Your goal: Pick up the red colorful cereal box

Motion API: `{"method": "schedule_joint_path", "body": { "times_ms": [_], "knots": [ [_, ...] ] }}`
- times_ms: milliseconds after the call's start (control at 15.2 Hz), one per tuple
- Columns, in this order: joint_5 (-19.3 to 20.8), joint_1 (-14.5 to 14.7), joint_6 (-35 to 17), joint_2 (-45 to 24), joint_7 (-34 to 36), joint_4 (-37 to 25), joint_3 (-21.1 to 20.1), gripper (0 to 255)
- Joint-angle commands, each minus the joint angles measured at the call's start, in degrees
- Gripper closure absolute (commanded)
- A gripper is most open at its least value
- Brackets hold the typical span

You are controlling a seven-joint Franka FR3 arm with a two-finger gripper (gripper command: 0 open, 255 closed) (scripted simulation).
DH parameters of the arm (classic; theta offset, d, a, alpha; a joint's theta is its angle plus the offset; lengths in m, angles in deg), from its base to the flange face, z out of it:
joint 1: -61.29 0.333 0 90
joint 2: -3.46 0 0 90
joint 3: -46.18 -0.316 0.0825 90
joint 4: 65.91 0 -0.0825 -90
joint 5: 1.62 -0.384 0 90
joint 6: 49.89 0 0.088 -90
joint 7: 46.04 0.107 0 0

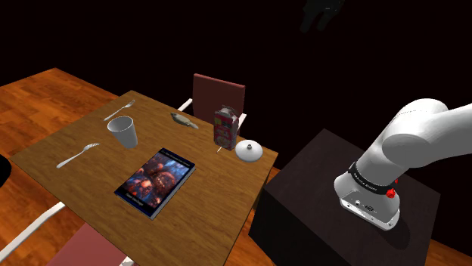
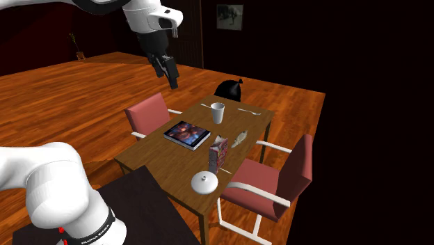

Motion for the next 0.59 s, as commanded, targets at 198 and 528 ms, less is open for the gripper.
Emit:
{"method": "schedule_joint_path", "body": {
  "times_ms": [198,528],
  "knots": [
    [0.41,0.48,-5.59,-3.36,-1.51,2.41,-0.68,0],
    [1.23,1.19,-14.85,-10.33,-3.77,4.97,-1.82,0]
  ]
}}
